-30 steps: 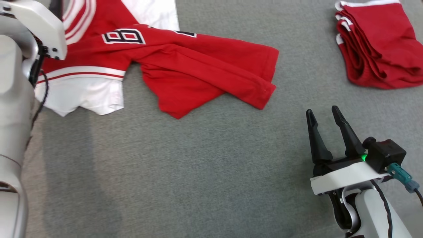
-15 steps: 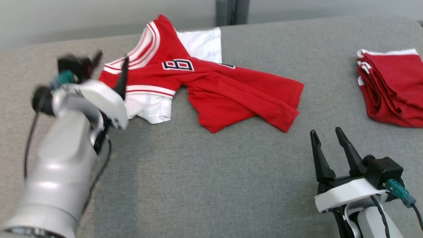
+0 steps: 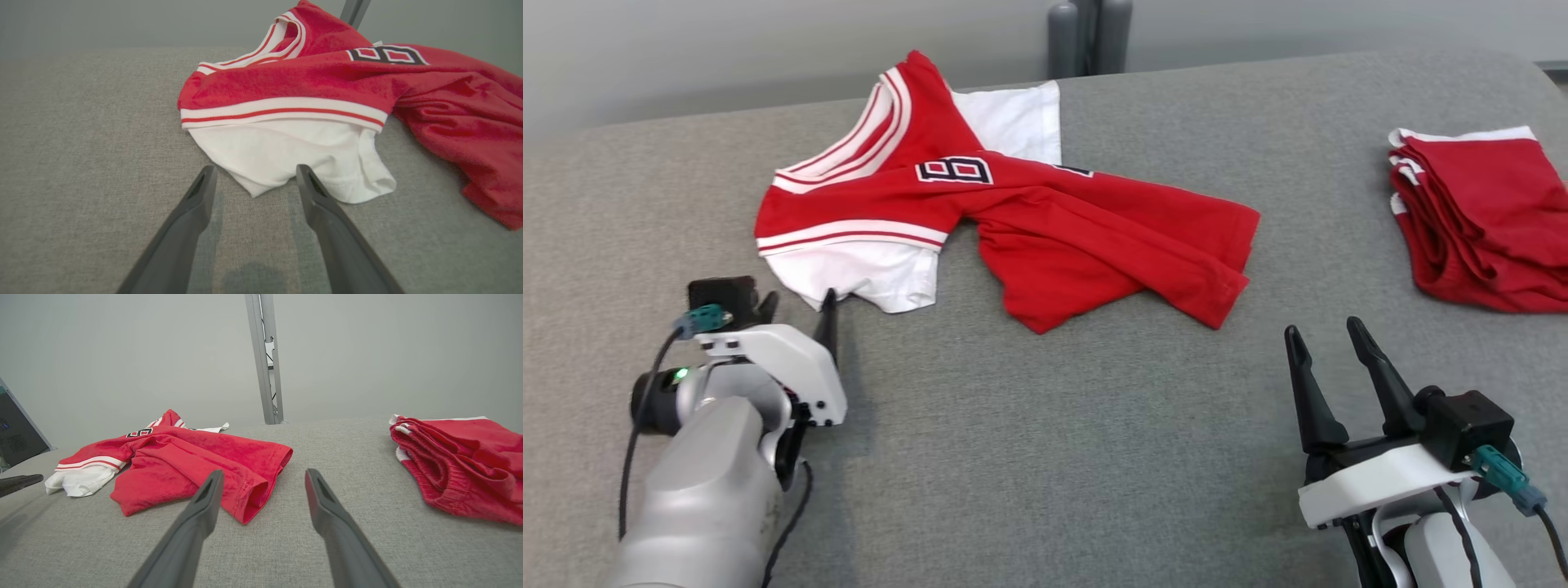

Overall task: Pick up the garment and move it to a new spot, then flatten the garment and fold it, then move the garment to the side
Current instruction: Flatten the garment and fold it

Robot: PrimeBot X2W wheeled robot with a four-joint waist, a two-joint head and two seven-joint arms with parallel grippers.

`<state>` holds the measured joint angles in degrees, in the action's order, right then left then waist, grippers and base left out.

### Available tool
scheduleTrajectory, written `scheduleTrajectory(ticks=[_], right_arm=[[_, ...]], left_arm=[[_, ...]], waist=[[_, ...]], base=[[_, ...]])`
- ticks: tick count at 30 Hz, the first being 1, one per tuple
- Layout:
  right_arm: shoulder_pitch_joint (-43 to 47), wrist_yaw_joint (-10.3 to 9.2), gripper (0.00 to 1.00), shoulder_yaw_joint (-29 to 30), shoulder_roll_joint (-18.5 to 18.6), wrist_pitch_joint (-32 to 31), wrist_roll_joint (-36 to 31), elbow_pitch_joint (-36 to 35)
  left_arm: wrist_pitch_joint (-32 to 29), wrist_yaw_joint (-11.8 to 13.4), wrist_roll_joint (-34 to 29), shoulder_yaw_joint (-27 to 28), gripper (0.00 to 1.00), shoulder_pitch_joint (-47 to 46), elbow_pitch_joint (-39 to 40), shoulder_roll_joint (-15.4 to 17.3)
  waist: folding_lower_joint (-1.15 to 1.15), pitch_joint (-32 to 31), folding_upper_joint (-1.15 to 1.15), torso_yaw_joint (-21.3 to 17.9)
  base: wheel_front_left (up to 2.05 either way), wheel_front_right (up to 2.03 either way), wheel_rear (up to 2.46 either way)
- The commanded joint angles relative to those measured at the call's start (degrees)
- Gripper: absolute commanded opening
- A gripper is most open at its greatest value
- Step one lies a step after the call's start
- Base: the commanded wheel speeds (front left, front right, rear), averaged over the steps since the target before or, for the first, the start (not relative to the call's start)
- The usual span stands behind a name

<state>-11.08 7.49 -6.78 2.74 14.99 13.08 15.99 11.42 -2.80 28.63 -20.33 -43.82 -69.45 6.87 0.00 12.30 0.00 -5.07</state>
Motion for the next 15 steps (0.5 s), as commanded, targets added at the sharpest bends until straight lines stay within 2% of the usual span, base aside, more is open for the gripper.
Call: scheduleTrajectory(ticks=[1,4,11,12,13,14,15], right_arm=[[-0.3,0.01,1.0,0.2,0.3,0.3,-0.2,-0.1],[-0.6,0.01,1.0,0.2,0.3,0.3,-0.4,0.0],[-1.0,0.01,1.0,0.2,0.3,0.3,-0.5,0.2],[-1.0,0.01,1.0,0.1,0.3,0.3,-0.5,0.2],[-1.0,0.01,1.0,0.0,0.3,0.3,-0.5,0.2],[-1.0,0.01,1.0,-0.1,0.3,0.3,-0.5,0.2],[-1.1,0.01,1.0,-0.2,0.3,0.3,-0.5,0.2]], left_arm=[[0.0,0.8,0.6,0.6,1.0,0.0,-0.4,0.7],[-0.4,1.8,1.0,1.0,1.0,-0.6,-1.3,1.7],[-0.5,2.0,2.8,2.4,1.0,-1.4,-2.4,2.9],[-0.7,2.0,3.2,2.6,0.92,-1.4,-2.6,2.8],[-1.1,2.0,3.3,2.6,0.74,-1.5,-2.8,2.8],[-1.4,1.9,3.3,2.5,0.48,-1.6,-2.9,2.8],[-1.7,1.9,3.3,2.4,0.36,-1.7,-3.0,2.9]], waist=[[0.0,0.6,0.0,-0.9],[0.0,1.3,0.0,-1.9],[0.0,2.1,0.0,-3.7],[0.0,2.2,0.0,-3.9],[0.0,2.2,0.0,-4.0],[0.0,2.3,0.0,-4.1],[0.0,2.4,0.0,-4.3]], base=[[0.0,0.0,0.0],[0.0,0.0,0.0],[0.0,0.0,0.0],[0.0,0.0,0.0],[0.0,0.0,0.0],[0.0,0.0,0.0],[0.0,0.0,0.0]])
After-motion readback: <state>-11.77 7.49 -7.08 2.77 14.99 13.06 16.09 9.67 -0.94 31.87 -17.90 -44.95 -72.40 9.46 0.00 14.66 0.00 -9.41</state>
